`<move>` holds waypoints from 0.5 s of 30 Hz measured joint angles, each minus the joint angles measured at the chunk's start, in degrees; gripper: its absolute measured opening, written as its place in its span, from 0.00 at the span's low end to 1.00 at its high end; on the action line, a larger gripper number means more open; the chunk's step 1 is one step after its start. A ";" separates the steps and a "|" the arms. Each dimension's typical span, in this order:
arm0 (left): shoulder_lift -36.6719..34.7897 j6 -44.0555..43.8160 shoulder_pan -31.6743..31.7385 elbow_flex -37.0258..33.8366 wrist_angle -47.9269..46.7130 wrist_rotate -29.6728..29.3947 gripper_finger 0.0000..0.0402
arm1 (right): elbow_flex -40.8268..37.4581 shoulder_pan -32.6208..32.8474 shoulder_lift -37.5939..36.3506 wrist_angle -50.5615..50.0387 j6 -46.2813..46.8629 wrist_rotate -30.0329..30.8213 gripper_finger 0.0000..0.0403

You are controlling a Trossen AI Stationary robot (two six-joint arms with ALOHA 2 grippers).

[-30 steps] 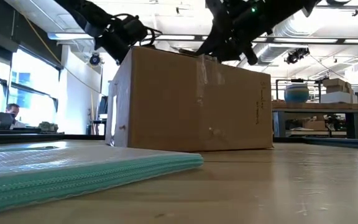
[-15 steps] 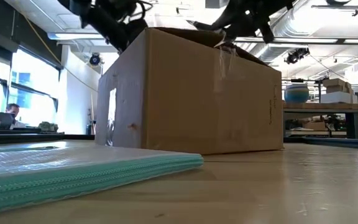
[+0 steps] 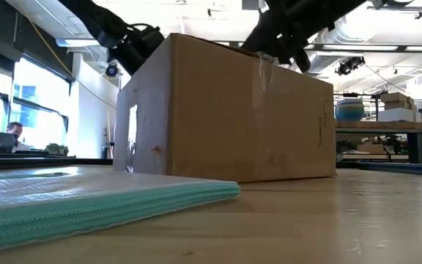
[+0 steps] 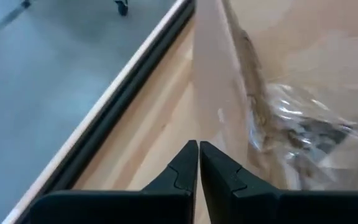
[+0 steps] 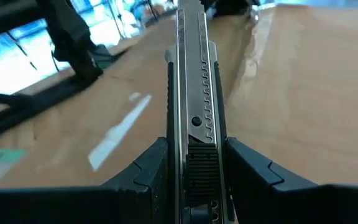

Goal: Unpack boxes
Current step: Open the cardboard box using the black cutter

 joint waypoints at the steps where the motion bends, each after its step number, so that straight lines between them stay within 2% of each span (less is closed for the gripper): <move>1: 0.87 0.13 0.02 0.03 -0.54 1.36 0.00 | 0.11 0.00 0.00 -1.38 0.70 0.00 0.28; 4: 1.99 -0.54 -0.22 0.17 -0.37 5.22 0.00 | 0.19 0.02 -0.07 -5.65 2.25 0.56 0.28; 7: 0.83 -1.44 -1.05 -0.06 -1.64 4.67 0.00 | 0.31 -0.12 -0.40 -10.33 2.62 1.90 0.28; 11: -3.70 -3.13 -1.78 -0.71 -5.79 3.49 0.00 | 0.30 -1.79 -1.51 -15.90 1.32 2.47 0.28; 15: -10.10 -3.62 -3.62 -1.35 -9.57 3.05 0.00 | 0.06 -4.17 -4.81 -20.42 -3.91 2.58 0.28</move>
